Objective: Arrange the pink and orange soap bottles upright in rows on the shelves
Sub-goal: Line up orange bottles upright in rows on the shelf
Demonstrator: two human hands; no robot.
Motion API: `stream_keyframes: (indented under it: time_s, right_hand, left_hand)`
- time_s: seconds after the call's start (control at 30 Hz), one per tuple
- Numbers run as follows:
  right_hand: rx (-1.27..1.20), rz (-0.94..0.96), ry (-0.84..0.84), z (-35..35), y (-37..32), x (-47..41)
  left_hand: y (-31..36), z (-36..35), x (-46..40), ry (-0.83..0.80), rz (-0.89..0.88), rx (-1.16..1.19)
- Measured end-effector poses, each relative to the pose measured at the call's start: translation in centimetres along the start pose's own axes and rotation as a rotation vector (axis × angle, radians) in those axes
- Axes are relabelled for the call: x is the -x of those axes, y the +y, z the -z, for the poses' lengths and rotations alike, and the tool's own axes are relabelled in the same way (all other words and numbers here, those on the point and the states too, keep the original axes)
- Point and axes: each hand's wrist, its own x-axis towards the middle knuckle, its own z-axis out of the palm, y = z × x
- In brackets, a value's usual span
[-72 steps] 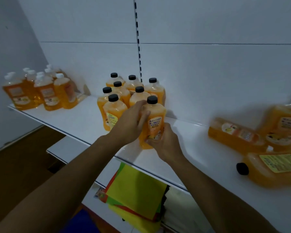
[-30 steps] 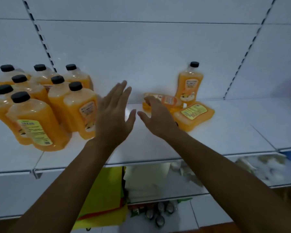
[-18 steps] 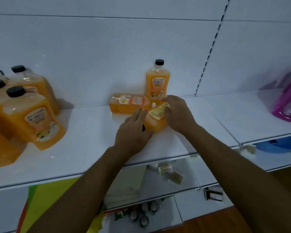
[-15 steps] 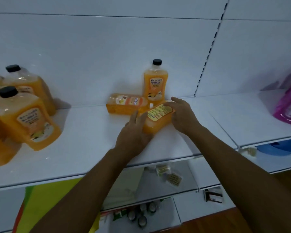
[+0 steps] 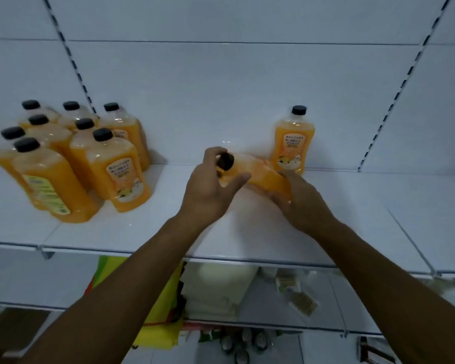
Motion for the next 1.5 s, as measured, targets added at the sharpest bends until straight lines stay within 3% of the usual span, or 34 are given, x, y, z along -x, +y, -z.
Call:
stream_keyframes:
  time_s: [0.13, 0.2, 0.43, 0.57, 0.67, 0.83, 1.07, 1.17, 1.37, 1.5]
  right_hand:
    - [-0.297, 0.072, -0.120, -2.8, -5.5, -1.1]
    - [-0.352, 0.150, -0.168, -4.3, -8.7, -1.6]
    - [-0.331, 0.279, -0.394, -11.5, -17.1, -3.2]
    - [-0.208, 0.347, -0.405, -14.1, -20.9, -3.1]
    - [-0.308, 0.331, -0.442, -15.1, -21.6, -3.5]
    - [-0.442, 0.215, -0.483, -15.8, -20.9, -4.5]
    - [-0.462, 0.164, -0.425, -16.7, -20.3, -4.7]
    - [-0.454, 0.179, -0.415, -16.6, -20.3, -4.6]
    - [-0.469, 0.166, -0.333, -15.6, -18.4, -4.2]
    - [-0.390, 0.149, -0.220, -13.8, -15.1, -4.3]
  left_hand:
    - [0.1, 4.7, -0.6, 0.172, -0.144, -0.164]
    - [-0.6, 7.2, 0.0, 0.230, -0.127, -0.255]
    - [-3.6, 15.6, 2.9, 0.404, -0.087, -0.514]
    - [-4.7, 17.9, 3.9, 0.480, -0.075, -0.591]
    - [-6.0, 18.9, 4.3, 0.465, -0.015, -0.579]
    - [-8.4, 20.6, 4.5, 0.210, 0.006, -0.443]
    - [-10.1, 21.2, 4.1, 0.246, 0.059, -0.254]
    - [-10.3, 21.0, 4.3, 0.257, 0.048, -0.275]
    - [-7.9, 19.5, 4.4, 0.456, -0.323, -0.570]
    - [-5.9, 15.8, 3.0, 0.415, -0.526, -0.564]
